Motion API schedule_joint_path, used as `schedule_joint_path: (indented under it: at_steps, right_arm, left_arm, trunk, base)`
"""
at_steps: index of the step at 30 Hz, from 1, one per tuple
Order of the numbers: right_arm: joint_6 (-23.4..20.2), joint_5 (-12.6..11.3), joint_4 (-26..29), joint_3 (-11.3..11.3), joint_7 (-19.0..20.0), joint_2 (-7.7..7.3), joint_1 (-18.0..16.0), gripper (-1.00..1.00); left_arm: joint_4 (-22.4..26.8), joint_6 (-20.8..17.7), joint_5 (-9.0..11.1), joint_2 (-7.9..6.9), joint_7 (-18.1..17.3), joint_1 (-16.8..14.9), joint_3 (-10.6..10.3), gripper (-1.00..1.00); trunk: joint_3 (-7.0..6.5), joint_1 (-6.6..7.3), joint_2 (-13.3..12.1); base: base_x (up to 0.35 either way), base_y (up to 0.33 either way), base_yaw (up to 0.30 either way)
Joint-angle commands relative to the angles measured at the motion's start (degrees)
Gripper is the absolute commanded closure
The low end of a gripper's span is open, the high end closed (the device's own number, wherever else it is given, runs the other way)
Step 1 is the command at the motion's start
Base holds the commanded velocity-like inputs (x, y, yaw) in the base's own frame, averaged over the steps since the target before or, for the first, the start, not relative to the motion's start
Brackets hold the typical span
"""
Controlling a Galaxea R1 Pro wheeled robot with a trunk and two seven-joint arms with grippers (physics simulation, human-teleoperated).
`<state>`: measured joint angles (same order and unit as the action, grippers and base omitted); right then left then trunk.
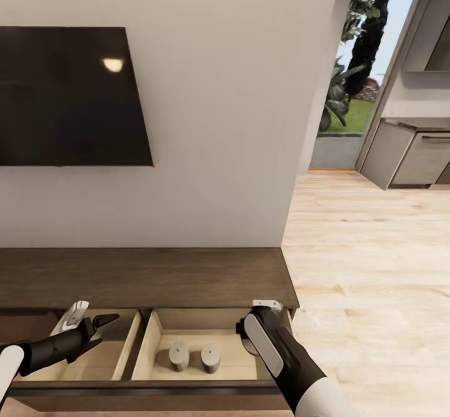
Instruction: Place each of the two pumpkins and all three candles from the living room inside a cabinet in the living room (use any cabinet), then make sure every cabinet is closed, and position the cauldron so it is next to a table in the living room.
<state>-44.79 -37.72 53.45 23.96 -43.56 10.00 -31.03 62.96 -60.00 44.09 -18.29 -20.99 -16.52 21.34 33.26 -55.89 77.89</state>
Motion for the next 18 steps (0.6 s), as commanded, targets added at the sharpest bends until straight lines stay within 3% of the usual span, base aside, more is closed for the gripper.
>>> schedule_joint_path:
  at_steps: [1,15,18]
  right_arm:
    - [-0.1,0.2,-0.1,0.0,0.6,0.0,0.0,1.0]
    - [-0.1,0.0,-0.5,-0.1,2.1,0.0,-0.3,1.0]
    - [-0.1,0.1,-0.5,0.0,2.1,0.0,-0.3,1.0]
  left_arm:
    - [0.0,0.0,0.0,0.03,0.0,0.0,0.1,-1.0]
    - [0.0,0.0,0.0,0.1,0.0,0.0,0.2,-1.0]
    - [0.0,0.0,0.0,0.1,0.0,0.0,0.2,-1.0]
  trunk:
    - [0.18,-0.23,0.4]
    - [2.7,-3.3,6.0]
    - [2.7,-3.3,6.0]
  base:
    - [0.0,0.0,0.0]
    - [0.0,0.0,0.0]
    - [0.0,0.0,0.0]
